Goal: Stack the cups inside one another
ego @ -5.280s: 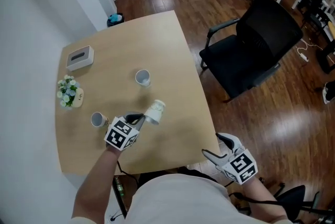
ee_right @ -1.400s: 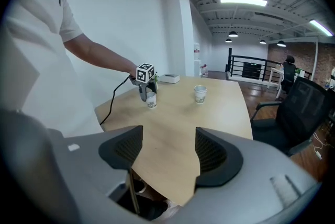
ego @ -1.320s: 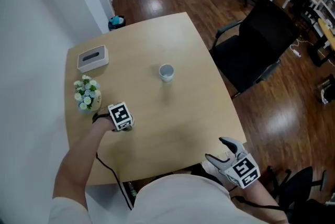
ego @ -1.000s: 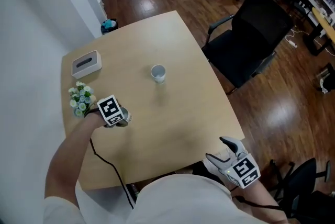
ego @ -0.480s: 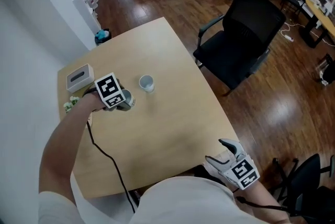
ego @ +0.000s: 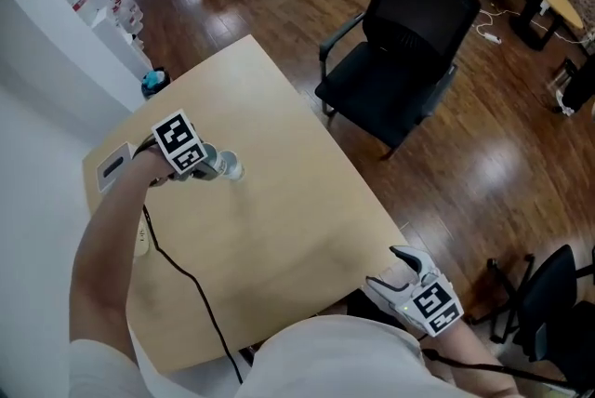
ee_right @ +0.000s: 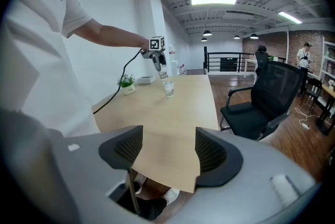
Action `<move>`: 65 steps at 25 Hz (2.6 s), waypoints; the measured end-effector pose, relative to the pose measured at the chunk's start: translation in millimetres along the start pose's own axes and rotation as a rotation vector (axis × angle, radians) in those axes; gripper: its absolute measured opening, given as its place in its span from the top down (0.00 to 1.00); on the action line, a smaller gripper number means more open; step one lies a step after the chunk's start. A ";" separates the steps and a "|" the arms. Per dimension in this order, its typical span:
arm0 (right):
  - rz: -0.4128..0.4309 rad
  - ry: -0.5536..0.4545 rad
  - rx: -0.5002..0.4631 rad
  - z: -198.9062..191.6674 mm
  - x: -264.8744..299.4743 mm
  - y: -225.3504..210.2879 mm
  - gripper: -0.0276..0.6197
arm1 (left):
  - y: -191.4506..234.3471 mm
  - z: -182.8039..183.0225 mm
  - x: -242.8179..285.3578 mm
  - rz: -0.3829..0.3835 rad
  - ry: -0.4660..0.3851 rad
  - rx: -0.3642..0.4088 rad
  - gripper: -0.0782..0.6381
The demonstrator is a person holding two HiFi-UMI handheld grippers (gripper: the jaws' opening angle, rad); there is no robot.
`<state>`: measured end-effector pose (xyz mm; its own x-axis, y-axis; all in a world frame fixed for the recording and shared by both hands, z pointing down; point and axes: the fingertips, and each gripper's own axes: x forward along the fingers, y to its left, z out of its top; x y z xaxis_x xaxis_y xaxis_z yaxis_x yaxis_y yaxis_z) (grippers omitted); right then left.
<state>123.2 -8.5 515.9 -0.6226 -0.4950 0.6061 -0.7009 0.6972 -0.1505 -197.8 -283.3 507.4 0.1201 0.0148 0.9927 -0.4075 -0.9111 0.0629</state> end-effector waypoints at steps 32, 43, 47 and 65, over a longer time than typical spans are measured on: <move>0.017 0.027 0.013 -3.3 5.0 -14.2 0.46 | 14.4 23.6 -3.7 -0.007 -0.030 0.015 0.29; 0.182 0.024 -0.094 -9.3 17.4 -26.5 0.46 | -45.5 -12.9 -10.6 0.010 -0.060 -0.118 0.32; 0.262 0.026 -0.165 -6.3 41.7 -36.3 0.46 | -95.0 -45.2 7.1 -0.011 -0.057 -0.176 0.32; 0.266 -0.019 -0.296 47.1 48.6 88.2 0.46 | -336.7 -182.3 -23.0 0.120 -0.648 -0.350 0.30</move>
<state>14.8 4.5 495.2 -0.7771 -0.2844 0.5614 -0.3854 0.9203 -0.0674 -228.4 98.2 482.2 0.5222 -0.4213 0.7415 -0.7029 -0.7049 0.0945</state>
